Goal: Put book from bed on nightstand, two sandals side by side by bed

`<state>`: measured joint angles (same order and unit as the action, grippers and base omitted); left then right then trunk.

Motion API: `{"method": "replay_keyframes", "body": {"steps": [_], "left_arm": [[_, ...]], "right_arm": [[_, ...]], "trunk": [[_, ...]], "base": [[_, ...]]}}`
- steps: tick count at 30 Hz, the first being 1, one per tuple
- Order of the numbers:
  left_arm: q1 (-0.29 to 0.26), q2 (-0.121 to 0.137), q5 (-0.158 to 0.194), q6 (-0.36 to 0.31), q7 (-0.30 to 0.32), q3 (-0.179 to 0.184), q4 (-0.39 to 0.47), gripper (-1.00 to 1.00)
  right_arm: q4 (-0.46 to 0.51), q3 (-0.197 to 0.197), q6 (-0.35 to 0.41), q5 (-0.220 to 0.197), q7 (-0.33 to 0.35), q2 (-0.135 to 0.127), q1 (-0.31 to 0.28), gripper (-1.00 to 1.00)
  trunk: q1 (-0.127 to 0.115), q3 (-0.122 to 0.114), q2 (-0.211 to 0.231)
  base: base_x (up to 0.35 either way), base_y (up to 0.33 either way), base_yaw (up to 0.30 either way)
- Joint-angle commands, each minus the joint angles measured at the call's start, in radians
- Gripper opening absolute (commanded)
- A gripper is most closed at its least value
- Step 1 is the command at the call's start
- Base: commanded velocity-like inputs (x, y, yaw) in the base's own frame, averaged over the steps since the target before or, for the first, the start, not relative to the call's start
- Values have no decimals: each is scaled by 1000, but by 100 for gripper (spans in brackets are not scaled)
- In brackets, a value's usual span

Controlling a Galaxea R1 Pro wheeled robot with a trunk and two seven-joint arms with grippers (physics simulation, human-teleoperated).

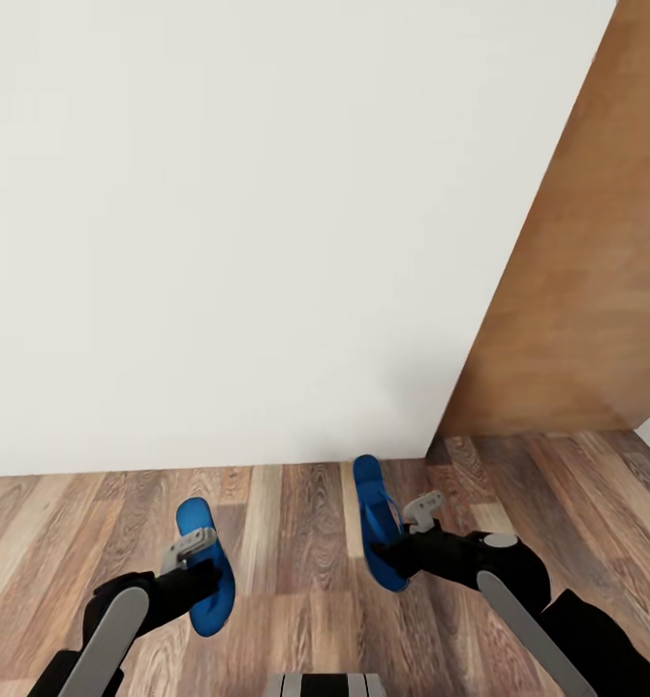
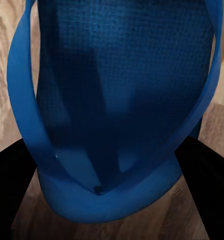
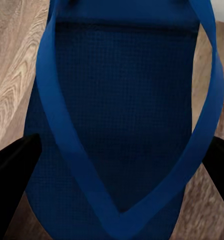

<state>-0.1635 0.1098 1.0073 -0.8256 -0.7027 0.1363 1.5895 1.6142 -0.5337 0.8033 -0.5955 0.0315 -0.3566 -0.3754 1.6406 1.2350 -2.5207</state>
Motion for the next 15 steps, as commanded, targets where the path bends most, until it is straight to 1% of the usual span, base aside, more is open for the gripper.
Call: {"method": "replay_keyframes", "body": {"steps": [1,4,7,12,15], "left_arm": [[-1,0,8,4,-9,2,-1,-100],[-1,0,6,20,-6,3,-7,-100],[-1,0,5,59,-1,4,-29,-100],[-1,-1,5,72,1,4,-39,-100],[-1,-1,4,75,1,4,-42,-100]], "right_arm": [[1,-1,4,3,4,-1,0,-100],[1,-3,4,3,4,-1,0,-100],[1,-5,4,3,4,-1,0,-100],[1,-10,4,2,4,-1,0,-100],[1,-28,4,3,4,-1,0,-100]], "trunk": [[-1,-4,0],[-2,-16,1],[-3,-29,1],[-6,-49,3],[-7,-61,3]], "base": [[0,0,275],[0,0,275],[0,0,275],[0,0,276],[0,0,276]]}}
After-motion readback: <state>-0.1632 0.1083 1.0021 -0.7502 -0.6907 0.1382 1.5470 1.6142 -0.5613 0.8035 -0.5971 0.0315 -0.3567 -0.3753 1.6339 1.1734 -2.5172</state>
